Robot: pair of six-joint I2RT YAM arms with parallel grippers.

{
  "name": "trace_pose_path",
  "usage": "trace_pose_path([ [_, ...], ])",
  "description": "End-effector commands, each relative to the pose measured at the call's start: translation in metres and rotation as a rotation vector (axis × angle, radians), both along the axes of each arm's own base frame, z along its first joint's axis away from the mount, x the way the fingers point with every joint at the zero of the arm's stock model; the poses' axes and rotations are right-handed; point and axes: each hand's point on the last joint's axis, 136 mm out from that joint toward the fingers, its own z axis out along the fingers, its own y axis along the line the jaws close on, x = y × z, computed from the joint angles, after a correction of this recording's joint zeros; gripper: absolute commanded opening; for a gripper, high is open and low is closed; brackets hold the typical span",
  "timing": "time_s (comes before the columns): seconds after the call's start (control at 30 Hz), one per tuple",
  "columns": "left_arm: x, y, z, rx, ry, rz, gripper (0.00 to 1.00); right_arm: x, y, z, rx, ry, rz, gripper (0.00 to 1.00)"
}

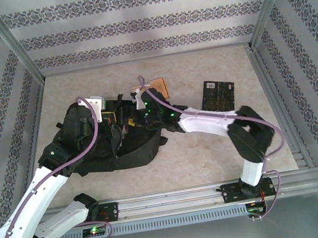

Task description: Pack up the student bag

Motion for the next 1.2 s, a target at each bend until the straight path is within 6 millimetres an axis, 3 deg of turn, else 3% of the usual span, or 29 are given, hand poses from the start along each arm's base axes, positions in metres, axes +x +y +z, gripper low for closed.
trace_pose_path([
  [0.0,0.014,0.006,-0.003,-0.049,-0.019,0.07,0.0,-0.002,-0.03,-0.004,-0.063,-0.087,-0.013,0.78],
  [0.13,0.02,0.01,-0.037,-0.033,0.078,0.103,0.0,0.006,-0.075,-0.012,-0.183,-0.137,-0.093,0.71],
  [0.2,0.023,0.017,-0.051,-0.009,0.122,0.138,0.0,0.017,-0.108,-0.022,-0.32,-0.135,-0.18,0.65],
  [0.3,0.028,0.047,-0.071,-0.045,0.179,0.271,0.0,0.043,-0.177,-0.048,-0.532,-0.056,-0.355,0.58],
  [0.47,0.031,0.072,-0.096,-0.158,0.251,0.371,0.0,0.073,-0.263,-0.075,-0.828,0.039,-0.564,0.61],
  [0.53,0.03,0.073,-0.093,-0.155,0.234,0.37,0.0,0.086,-0.278,-0.082,-0.928,0.051,-0.593,0.61],
  [0.6,0.028,0.077,-0.088,-0.149,0.214,0.385,0.0,0.1,-0.266,-0.087,-0.935,0.034,-0.531,0.6],
  [0.7,0.025,0.085,-0.075,-0.135,0.17,0.406,0.0,0.121,-0.225,-0.086,-0.864,0.005,-0.387,0.55],
  [0.83,0.018,0.095,-0.058,-0.124,0.107,0.435,0.0,0.157,-0.184,-0.085,-0.776,-0.019,-0.316,0.33],
  [0.9,0.019,0.086,-0.055,-0.153,0.09,0.388,0.0,0.175,-0.168,-0.088,-0.756,-0.033,-0.288,0.19],
  [0.93,0.02,0.079,-0.055,-0.173,0.094,0.35,0.05,0.185,-0.16,-0.09,-0.751,-0.031,-0.28,0.13],
  [1.0,0.022,0.061,-0.062,-0.223,0.122,0.269,0.31,0.202,-0.152,-0.101,-0.738,0.001,-0.267,0.01],
  [1.07,0.024,0.034,-0.062,-0.291,0.133,0.132,0.55,0.215,-0.146,-0.114,-0.726,0.036,-0.26,0.0],
  [1.17,0.024,0.015,-0.056,-0.362,0.119,0.036,0.7,0.226,-0.14,-0.136,-0.733,0.087,-0.244,0.0],
])
